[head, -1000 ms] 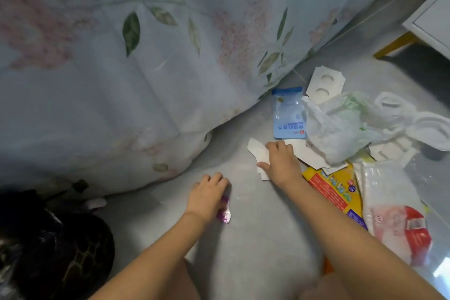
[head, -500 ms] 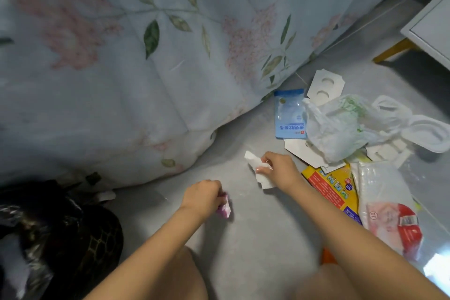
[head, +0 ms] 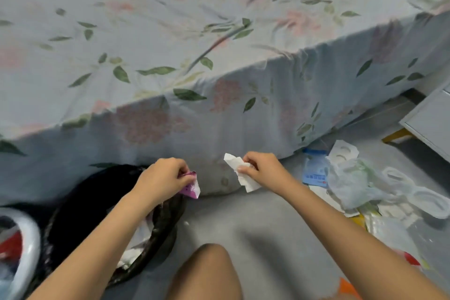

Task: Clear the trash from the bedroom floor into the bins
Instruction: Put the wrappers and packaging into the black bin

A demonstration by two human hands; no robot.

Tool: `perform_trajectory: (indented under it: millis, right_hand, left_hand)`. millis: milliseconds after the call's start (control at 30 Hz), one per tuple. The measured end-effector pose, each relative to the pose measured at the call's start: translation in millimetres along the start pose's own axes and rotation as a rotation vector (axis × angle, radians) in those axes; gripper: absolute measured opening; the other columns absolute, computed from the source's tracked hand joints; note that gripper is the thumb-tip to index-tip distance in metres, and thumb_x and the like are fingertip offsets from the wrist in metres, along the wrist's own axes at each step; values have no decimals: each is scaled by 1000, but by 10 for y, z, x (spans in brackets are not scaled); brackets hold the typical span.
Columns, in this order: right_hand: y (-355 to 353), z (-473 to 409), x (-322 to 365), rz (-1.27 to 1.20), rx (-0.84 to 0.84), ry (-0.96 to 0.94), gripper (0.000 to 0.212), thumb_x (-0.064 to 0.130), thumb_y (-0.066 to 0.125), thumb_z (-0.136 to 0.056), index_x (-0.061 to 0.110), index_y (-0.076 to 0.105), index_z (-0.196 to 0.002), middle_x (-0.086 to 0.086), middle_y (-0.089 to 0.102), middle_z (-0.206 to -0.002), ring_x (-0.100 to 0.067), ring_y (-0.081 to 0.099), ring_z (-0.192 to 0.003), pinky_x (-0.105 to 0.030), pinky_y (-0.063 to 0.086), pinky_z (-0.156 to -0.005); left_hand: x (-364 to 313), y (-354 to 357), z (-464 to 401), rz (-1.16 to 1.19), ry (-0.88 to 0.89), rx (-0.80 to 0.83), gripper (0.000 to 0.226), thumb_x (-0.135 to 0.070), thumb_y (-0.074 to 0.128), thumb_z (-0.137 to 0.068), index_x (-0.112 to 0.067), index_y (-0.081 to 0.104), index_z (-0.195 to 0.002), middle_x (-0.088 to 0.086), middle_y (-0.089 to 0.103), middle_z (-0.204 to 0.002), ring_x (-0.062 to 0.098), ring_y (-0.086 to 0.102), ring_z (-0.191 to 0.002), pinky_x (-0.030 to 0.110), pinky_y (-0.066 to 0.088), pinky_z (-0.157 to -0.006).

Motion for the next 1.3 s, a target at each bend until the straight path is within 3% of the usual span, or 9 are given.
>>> perform_trajectory:
  millis: [233, 367, 500, 600, 733, 867, 1000, 1200, 1300]
  right_hand:
    - [714, 79, 1492, 85, 111, -258, 22, 33, 65, -87, 13, 64, -96, 16, 46, -65, -13, 48, -72, -21, 33, -60]
    - [1276, 96, 2028, 150, 193, -315, 28, 38, 61, -89, 12, 60, -101, 2, 59, -81, -18, 52, -78, -33, 45, -71]
    - [1823, 80, 2177, 277, 260, -316, 33, 38, 59, -90, 11, 58, -108, -13, 66, -105, -32, 59, -98, -39, 46, -77]
    - [2069, 130, 2061, 400, 343, -315, 44, 41, 60, -89, 10, 55, -121, -14, 65, -114, -33, 57, -108, -41, 45, -85]
    - [1757, 72, 1894, 299, 276, -330, 40, 38, 59, -90, 11, 58, -120, -11, 68, -108, -29, 59, -105, -40, 49, -86]
    - [917, -60, 1434, 154, 42, -264, 26, 32, 60, -90, 11, 66, -103, -7, 71, -96, -25, 63, -96, -38, 51, -82]
    - [57, 82, 468, 120, -160, -101, 24, 31, 62, -89, 11, 69, -100, -7, 73, -96, -24, 64, -95, -37, 50, -84]
    - [-1594, 781, -1466, 245, -466, 204, 24, 29, 61, -89, 17, 68, -109, -2, 71, -103, -24, 59, -101, -36, 46, -88]
    - [-2238, 1152, -2367, 271, -540, 409, 19, 27, 63, -89, 17, 68, -103, -4, 69, -103, -24, 59, -101, -36, 49, -86]
  left_hand:
    - [1160, -427, 800, 36, -192, 3, 28, -46, 66, -82, -31, 53, -62, -10, 61, -71, 16, 61, -76, 32, 48, -71]
    - [1737, -352, 1131, -44, -334, 26, 28, -48, 62, -81, -29, 52, -63, -6, 67, -83, 19, 64, -84, 29, 48, -69]
    - [2067, -56, 1291, -89, -394, 113, 24, -49, 61, -81, -31, 53, -68, -4, 70, -95, 19, 65, -93, 29, 52, -76]
    - [2178, 177, 1340, -113, -416, 189, 18, -47, 64, -79, -33, 65, -90, -7, 70, -104, 16, 65, -100, 31, 53, -85]
    - [2114, 61, 1154, -133, -396, 107, 17, -47, 62, -80, -36, 63, -93, -10, 70, -103, 15, 65, -98, 30, 53, -82]
    - [1484, -234, 714, -169, -291, -7, 13, -46, 59, -84, -38, 61, -94, -15, 68, -95, 16, 65, -93, 30, 52, -74]
    - [309, -224, 180, -172, -73, -21, 11, -49, 56, -85, -39, 60, -88, -16, 69, -89, 17, 67, -91, 31, 54, -73]
    - [-1836, 786, -721, -227, 267, 130, 23, -45, 50, -88, -29, 63, -97, -4, 68, -107, 25, 63, -101, 31, 49, -76]
    - [-2780, 1476, -1131, -236, 380, 248, 29, -42, 52, -89, -25, 62, -111, 1, 61, -121, 25, 57, -113, 33, 48, -87]
Point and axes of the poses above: each hand's wrist, its own z-axis away from the middle knuckle, its own y-axis out of the palm, x = y × z, the point moved 10 cm from there along -z, towards the middle knuckle
